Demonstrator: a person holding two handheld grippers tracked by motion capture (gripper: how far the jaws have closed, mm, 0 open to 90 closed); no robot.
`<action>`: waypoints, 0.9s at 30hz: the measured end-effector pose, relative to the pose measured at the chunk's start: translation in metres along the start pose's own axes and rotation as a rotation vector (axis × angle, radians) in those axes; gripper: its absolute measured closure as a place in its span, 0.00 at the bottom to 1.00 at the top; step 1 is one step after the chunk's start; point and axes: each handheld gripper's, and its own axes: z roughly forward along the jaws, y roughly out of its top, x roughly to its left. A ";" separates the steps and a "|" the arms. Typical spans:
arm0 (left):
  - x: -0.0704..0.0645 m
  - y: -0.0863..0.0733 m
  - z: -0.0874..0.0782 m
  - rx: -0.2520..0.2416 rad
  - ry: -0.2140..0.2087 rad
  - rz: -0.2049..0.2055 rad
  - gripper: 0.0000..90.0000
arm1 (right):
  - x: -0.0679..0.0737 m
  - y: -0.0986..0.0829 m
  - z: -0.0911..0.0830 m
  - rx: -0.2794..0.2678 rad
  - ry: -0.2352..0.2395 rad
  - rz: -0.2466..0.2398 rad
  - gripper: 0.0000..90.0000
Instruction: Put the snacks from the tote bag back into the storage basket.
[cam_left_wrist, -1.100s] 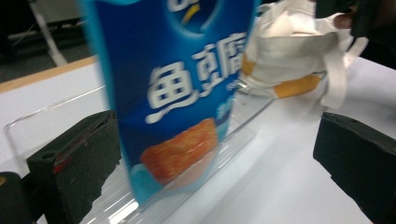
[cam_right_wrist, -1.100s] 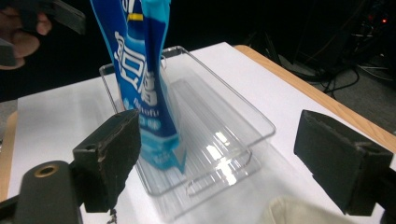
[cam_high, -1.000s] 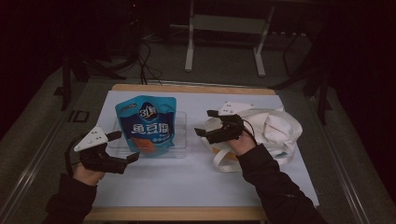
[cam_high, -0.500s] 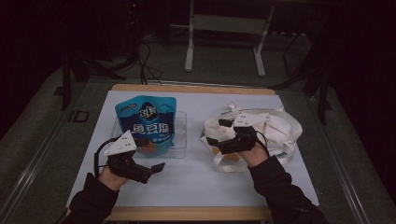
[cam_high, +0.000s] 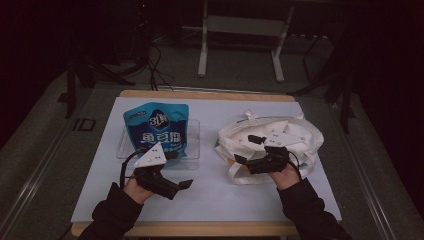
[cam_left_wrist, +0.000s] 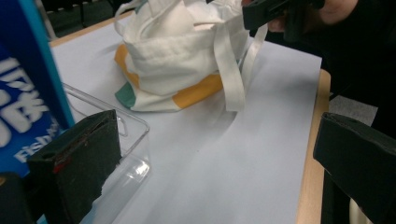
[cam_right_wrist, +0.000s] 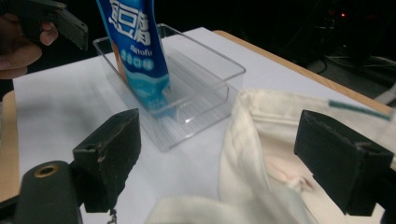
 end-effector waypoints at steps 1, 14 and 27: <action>-0.001 0.000 0.002 0.003 0.000 0.003 0.01 | 0.000 -0.002 -0.003 -0.001 -0.009 0.000 0.16; -0.011 -0.009 0.022 0.011 -0.031 0.038 0.01 | 0.003 -0.026 -0.032 -0.008 -0.079 0.013 0.16; -0.013 -0.022 0.032 0.016 -0.038 0.042 0.01 | 0.007 -0.043 -0.043 -0.009 -0.112 0.001 0.16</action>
